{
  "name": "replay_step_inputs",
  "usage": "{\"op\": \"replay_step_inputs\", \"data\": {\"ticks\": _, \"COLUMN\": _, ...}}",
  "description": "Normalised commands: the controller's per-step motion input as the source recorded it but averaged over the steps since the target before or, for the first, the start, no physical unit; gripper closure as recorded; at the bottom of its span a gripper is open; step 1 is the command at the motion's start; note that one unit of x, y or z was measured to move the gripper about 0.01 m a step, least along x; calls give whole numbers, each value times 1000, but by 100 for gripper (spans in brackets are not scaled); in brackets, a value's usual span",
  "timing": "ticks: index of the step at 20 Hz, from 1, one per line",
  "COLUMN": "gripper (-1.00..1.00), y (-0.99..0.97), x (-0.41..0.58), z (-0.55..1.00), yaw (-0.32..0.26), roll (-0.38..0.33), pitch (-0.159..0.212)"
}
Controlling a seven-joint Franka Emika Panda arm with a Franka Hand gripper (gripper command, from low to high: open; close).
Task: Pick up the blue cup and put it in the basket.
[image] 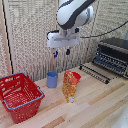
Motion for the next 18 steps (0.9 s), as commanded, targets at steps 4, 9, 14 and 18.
{"op": "replay_step_inputs", "data": {"ticks": 4, "gripper": -100, "y": -124, "x": 449, "z": -418, "yaw": -92, "roll": 65, "pitch": 0}}
{"op": "replay_step_inputs", "data": {"ticks": 9, "gripper": -100, "y": -161, "x": 473, "z": -570, "yaw": -113, "roll": 93, "pitch": 23}}
{"op": "replay_step_inputs", "data": {"ticks": 14, "gripper": -100, "y": -118, "x": 339, "z": -493, "yaw": -111, "roll": 48, "pitch": 58}}
{"op": "replay_step_inputs", "data": {"ticks": 18, "gripper": -100, "y": 0, "x": 225, "z": -414, "yaw": -107, "roll": 0, "pitch": 103}}
